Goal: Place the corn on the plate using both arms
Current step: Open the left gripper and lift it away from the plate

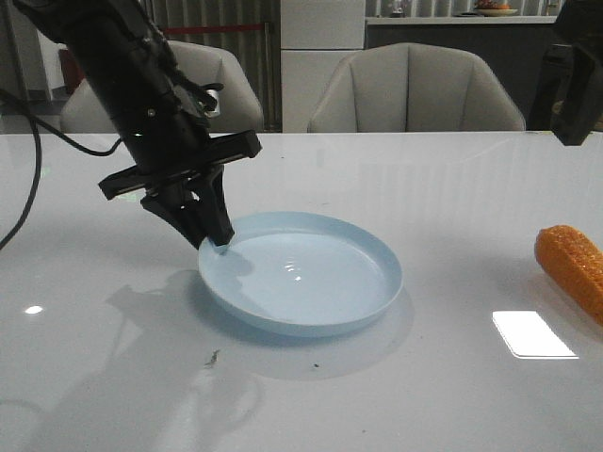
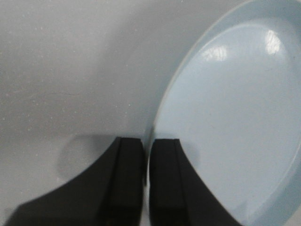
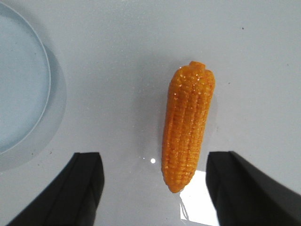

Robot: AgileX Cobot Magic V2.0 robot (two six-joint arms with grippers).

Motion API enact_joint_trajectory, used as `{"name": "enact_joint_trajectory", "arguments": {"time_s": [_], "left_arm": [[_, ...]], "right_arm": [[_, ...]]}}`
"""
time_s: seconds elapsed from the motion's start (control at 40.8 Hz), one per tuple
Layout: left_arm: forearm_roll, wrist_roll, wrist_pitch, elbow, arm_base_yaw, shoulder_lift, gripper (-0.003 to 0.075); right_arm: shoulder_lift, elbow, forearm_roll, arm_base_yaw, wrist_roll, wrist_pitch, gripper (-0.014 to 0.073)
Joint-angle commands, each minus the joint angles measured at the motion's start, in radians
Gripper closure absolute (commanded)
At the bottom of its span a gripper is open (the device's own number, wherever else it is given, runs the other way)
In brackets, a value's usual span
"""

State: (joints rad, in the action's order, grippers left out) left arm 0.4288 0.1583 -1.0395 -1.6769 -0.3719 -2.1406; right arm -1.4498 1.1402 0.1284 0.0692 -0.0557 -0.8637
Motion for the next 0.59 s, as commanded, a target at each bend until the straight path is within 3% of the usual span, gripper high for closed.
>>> {"name": "enact_joint_trajectory", "arguments": {"time_s": [0.0,0.098,0.319,0.564], "left_arm": [[0.039,0.003,0.002,-0.033,-0.007,0.059,0.0354],[0.039,0.003,-0.005,-0.037,-0.007,0.059,0.0273],[0.018,0.029,-0.052,-0.086,0.001,0.070,0.0285],[-0.094,0.025,-0.131,-0.317,0.027,0.072,0.0285]], "right_arm": [[0.034,0.035,0.011,-0.005,0.001,0.040,0.0030],[0.034,0.035,0.011,-0.005,0.001,0.040,0.0030],[0.034,0.035,0.011,-0.005,0.001,0.038,0.0030],[0.034,0.035,0.011,-0.005,0.001,0.037,0.0030]]}}
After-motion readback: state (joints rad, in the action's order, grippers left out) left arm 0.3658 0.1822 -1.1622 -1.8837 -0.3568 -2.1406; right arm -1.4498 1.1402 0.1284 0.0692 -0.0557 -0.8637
